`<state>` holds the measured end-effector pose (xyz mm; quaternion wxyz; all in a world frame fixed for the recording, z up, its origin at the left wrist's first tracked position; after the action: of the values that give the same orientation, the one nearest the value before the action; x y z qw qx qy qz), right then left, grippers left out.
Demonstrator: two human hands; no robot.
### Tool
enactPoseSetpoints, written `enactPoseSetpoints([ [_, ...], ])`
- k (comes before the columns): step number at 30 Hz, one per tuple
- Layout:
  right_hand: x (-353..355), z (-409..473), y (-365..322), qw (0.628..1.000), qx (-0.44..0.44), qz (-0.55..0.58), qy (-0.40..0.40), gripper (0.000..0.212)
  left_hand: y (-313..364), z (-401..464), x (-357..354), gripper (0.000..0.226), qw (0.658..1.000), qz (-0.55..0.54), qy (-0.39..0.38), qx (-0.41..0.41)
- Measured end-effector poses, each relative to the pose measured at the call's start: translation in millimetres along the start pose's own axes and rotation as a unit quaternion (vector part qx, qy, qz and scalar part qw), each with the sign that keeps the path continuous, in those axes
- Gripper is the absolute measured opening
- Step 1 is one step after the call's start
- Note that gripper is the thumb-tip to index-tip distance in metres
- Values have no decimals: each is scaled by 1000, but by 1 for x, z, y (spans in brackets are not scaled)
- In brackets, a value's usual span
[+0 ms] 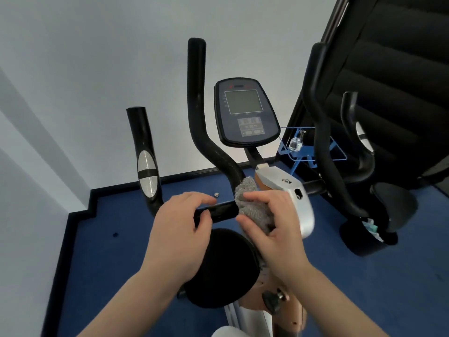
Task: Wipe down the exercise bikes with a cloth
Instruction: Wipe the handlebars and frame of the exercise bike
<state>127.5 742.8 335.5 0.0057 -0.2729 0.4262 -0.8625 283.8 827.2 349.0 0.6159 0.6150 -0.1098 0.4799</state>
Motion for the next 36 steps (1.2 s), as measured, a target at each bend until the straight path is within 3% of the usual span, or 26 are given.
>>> enactPoseSetpoints([
  [6,2,-30,9,997,-50,8,59,30,0,0,1,26,1000,-1,2,-9],
  [9,-7,10,4,999,-14,-23,45,23,5,1,2,24,999,25,-15,-33],
  [13,-19,50,-3,998,-36,7,52,18,12,6,4,24,998,41,-20,-40],
  [19,7,1,10,995,-79,16,59,16,10,11,2,21,999,48,-8,-2],
  [25,-13,81,2,995,-81,-7,60,11,8,8,1,19,998,66,2,0],
  [32,9,-26,9,994,-86,1,68,17,4,10,-3,16,999,41,12,15],
  [36,-5,22,8,994,-78,21,71,15,2,9,-3,18,999,48,8,19],
])
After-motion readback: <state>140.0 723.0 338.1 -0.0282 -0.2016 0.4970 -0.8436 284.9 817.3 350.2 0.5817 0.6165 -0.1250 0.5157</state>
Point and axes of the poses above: each hand's wrist, its own z-axis towards the middle knuckle, its own x-axis out of the back of the hand, y = z × x, the point moved 2 cm from there along z, towards the middle knuckle, and after that the axes turned 5 degrees about z, right-handed, at the moved point
